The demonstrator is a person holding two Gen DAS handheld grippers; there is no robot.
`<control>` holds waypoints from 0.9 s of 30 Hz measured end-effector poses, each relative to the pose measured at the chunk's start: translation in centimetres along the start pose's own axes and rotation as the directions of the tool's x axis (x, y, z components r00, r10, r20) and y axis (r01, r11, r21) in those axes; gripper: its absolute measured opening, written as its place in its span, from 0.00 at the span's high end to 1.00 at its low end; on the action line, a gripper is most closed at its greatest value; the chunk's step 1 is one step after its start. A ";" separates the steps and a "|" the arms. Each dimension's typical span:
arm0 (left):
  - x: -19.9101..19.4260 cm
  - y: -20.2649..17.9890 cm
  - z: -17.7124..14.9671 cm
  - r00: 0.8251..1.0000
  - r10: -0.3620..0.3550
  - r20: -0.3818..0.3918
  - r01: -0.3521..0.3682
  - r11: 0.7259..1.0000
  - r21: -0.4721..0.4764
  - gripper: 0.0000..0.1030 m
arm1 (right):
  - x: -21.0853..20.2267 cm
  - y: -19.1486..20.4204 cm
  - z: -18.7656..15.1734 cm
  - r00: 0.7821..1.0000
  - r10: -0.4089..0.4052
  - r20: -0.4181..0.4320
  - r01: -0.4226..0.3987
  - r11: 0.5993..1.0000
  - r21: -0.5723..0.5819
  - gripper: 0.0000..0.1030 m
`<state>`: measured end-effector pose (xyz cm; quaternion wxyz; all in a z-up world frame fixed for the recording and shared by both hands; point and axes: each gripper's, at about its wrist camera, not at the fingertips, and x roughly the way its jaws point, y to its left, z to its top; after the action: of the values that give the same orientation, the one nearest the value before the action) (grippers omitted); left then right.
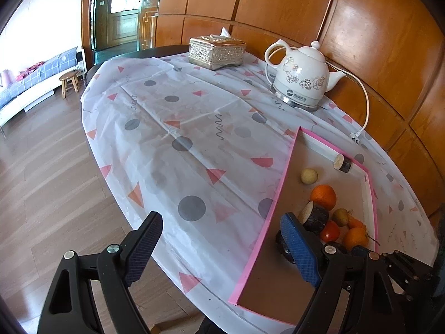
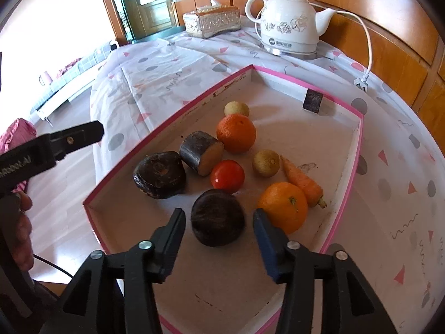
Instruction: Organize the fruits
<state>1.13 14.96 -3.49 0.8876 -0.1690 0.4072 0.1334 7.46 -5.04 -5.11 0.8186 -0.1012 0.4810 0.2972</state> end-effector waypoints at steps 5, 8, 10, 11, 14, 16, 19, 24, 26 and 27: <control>-0.3 -0.4 -0.1 1.000 -0.004 0.005 0.004 1.000 0.014 0.15 | -0.6 -0.3 -0.4 1.000 -0.010 0.016 0.010 1.000 0.017 0.50; -0.6 -0.7 -0.2 1.000 -0.006 0.017 0.005 1.000 0.028 0.15 | -1.3 -0.4 -0.7 0.999 -0.008 0.037 0.007 0.999 0.036 0.50; -0.8 -1.0 -0.3 1.000 -0.010 0.021 0.009 0.999 0.038 0.15 | -1.9 -0.6 -0.9 0.998 -0.004 0.055 0.001 0.998 0.056 0.50; -0.9 -1.0 -0.3 1.000 -0.011 0.022 0.010 0.999 0.040 0.15 | -2.1 -0.6 -0.9 0.998 -0.005 0.062 0.001 0.998 0.066 0.50; -1.1 -1.2 -0.4 1.000 -0.013 0.028 0.012 0.999 0.046 0.14 | -2.8 -0.8 -1.4 0.997 -0.015 0.081 0.007 0.996 0.093 0.49; -1.4 -1.3 -0.4 0.999 -0.015 0.034 0.013 0.999 0.049 0.13 | -3.1 -0.9 -1.7 0.996 -0.027 0.089 0.017 0.994 0.109 0.49; -1.8 -1.5 -0.5 0.999 -0.017 0.046 0.015 0.998 0.057 0.13 | -3.7 -1.5 -2.5 0.993 -0.052 0.107 0.035 0.988 0.150 0.49; -2.6 -2.0 -0.6 0.997 -0.030 0.072 0.024 0.996 0.083 0.11 | -5.0 -3.0 -3.7 0.983 -0.122 0.139 0.085 0.966 0.244 0.42; -3.1 -2.2 -0.7 0.995 -0.043 0.086 0.034 0.995 0.097 0.10 | -5.6 -3.5 -4.2 0.976 -0.163 0.147 0.119 0.954 0.274 0.42; -3.3 -2.4 -0.7 0.994 -0.047 0.094 0.037 0.994 0.105 0.09 | -5.9 -3.7 -4.4 0.969 -0.194 0.151 0.146 0.948 0.284 0.42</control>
<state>-0.58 12.20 -0.95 0.9163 -0.1250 0.3666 0.1014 4.32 -12.26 -2.81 0.8868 -0.0027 0.4318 0.1646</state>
